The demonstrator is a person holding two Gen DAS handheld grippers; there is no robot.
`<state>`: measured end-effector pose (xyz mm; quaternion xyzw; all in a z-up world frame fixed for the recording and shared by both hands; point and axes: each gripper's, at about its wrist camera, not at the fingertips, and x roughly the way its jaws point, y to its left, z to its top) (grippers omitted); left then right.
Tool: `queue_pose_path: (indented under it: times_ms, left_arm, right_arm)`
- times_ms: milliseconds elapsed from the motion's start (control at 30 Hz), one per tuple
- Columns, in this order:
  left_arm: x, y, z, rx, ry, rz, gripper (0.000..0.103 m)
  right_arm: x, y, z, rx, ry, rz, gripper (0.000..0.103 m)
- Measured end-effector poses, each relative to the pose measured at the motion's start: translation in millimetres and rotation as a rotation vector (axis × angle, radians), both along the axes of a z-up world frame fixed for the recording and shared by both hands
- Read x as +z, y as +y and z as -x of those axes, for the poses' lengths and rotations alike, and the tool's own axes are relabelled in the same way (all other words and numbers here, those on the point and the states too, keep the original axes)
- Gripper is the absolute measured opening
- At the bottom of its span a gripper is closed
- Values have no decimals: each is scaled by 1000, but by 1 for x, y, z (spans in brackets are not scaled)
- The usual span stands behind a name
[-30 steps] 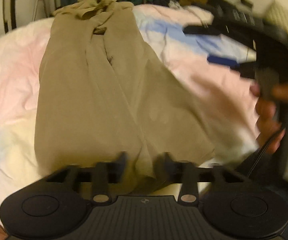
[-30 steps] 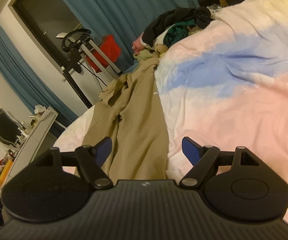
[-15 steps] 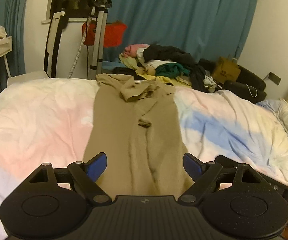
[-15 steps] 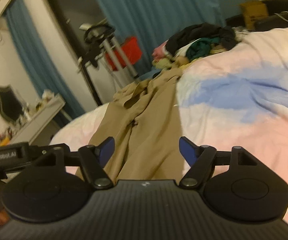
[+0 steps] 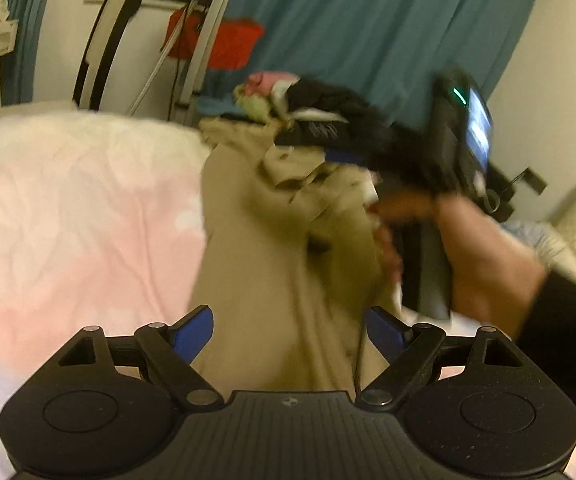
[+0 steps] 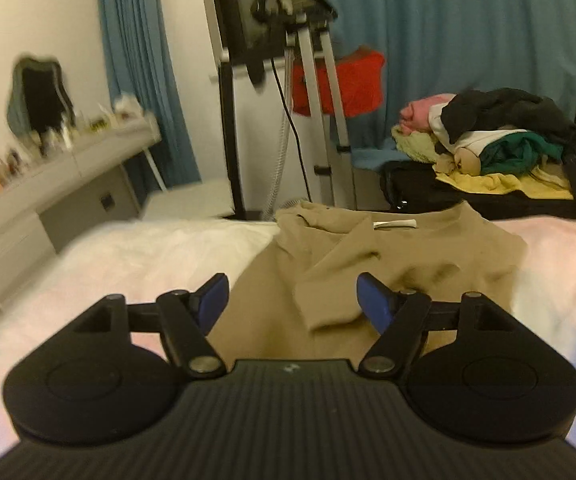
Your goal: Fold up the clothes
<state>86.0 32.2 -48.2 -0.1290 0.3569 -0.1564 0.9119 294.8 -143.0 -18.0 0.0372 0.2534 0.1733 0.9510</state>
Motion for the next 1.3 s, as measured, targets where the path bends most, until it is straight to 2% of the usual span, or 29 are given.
queue_pose_path:
  times_ms: [133,167,200,233,267,300,400,567,700,800,867,900,933,1100,1233,1300]
  left_arm:
    - [-18,9,-18,25,68,91,85]
    - [-21,11,-21,33,83,114,85]
    - [-24,15,-23,44,90,135,85]
    - [-27,18,-24,56,97,156,85]
    - [-28,23,-22,91,102,183,85]
    - [-28,28,-21,130,96,208,85]
    - [-27,41,-20,191,57,229,85]
    - [-28,49,-33,242,40,194,85]
    - [-30,53,-30,238,28,163,85]
    - [-29,49,-33,237,19,109,84]
    - [-26,45,-33,235,4,68,84]
    - [-25,43,-34,234,-4,49,84]
    - [-23,41,-32,228,-8,41,84]
    - [-17,35,-24,197,-14,15,84]
    - [-15,34,-16,155,33,53,84]
    - [-12,31,-7,136,47,44,84]
  right_arm:
    - [-27,19,-41,-16,51,133,71]
    - [-32,22,-45,-11,49,179,67]
    - [-37,25,-49,-7,48,226,46]
    - [-38,25,-50,-32,21,267,11]
    - [-39,25,-51,-58,-7,307,5]
    - [-38,23,-53,-80,-40,304,9]
    - [-28,5,-70,-196,-106,287,8]
    - [-31,-33,-113,-352,-82,248,8]
    - [-47,-47,-136,-361,-37,206,9]
    - [-46,-50,-129,-357,-55,157,12]
    - [-40,-51,-123,-354,-26,136,32]
    - [-35,-53,-115,-350,-20,118,52]
    - [-28,-55,-109,-349,-27,99,67]
    - [16,-65,-34,-321,-78,37,70]
    - [43,-71,63,-282,-90,42,70]
    - [48,-79,118,-273,-68,-11,70]
